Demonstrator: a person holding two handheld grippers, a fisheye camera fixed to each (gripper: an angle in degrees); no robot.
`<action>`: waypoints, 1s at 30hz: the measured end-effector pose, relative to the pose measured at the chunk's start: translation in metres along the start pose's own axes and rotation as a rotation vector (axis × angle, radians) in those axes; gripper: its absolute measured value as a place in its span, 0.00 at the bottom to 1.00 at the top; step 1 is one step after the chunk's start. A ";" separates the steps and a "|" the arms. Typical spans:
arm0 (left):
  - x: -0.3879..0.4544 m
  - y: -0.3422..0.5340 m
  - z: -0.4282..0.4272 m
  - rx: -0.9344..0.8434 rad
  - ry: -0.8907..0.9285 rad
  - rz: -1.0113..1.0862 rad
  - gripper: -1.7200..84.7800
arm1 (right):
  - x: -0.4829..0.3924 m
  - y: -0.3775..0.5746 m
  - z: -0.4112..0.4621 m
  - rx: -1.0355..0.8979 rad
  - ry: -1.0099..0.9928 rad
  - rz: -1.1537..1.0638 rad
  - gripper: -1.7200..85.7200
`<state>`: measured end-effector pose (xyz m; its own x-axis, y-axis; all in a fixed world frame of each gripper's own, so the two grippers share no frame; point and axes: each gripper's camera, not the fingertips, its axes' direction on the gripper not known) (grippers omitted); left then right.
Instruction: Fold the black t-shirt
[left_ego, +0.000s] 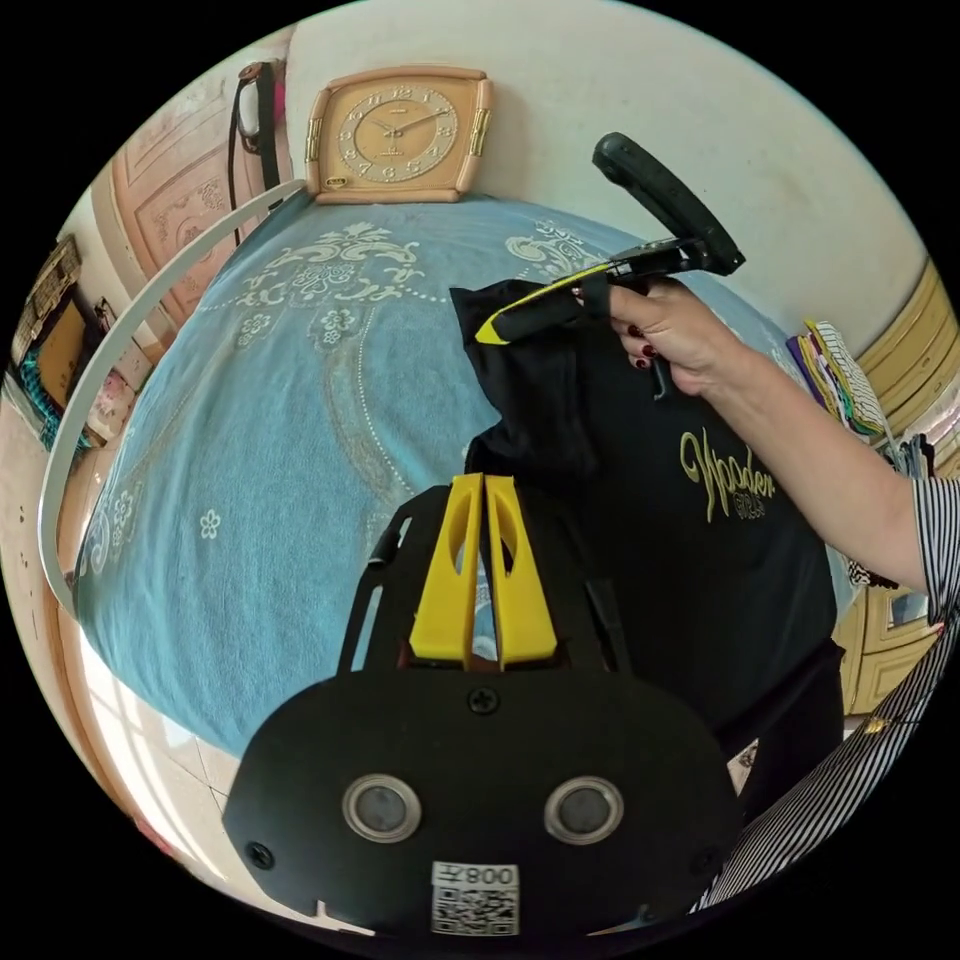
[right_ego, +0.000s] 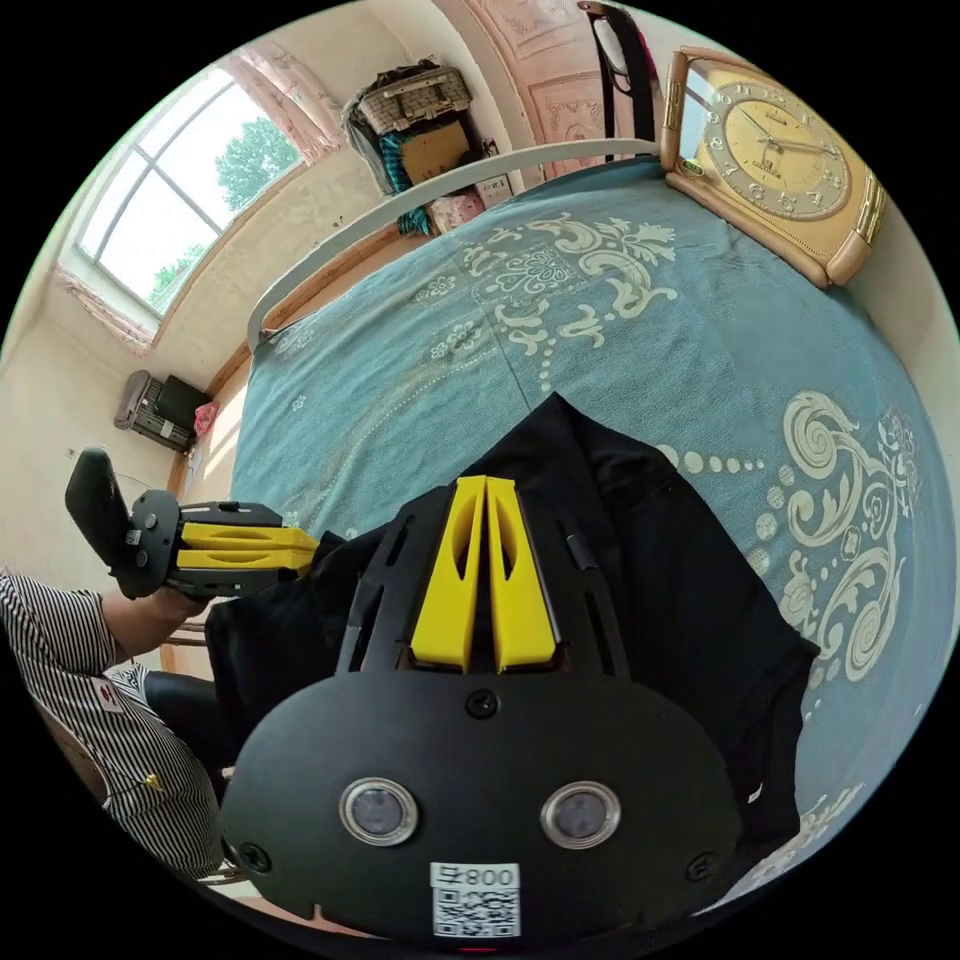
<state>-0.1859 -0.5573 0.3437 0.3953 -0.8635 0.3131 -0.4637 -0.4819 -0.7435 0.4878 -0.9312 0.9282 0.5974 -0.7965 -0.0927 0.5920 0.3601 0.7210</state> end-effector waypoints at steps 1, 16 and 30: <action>0.000 0.003 -0.004 0.029 -0.013 0.004 0.02 | 0.001 -0.002 -0.002 0.001 -0.010 0.013 0.02; 0.011 0.001 0.022 -0.015 0.042 0.148 0.02 | -0.037 0.039 -0.064 0.058 0.032 0.167 0.02; -0.009 0.004 0.024 0.017 0.091 0.180 0.02 | -0.111 0.043 -0.152 0.171 0.063 0.240 0.02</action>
<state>-0.1725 -0.5476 0.3240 0.2333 -0.9459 0.2255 -0.5070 -0.3162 -0.8018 0.5292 -0.7529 0.8649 0.7450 -0.6647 0.0556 0.3334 0.4433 0.8320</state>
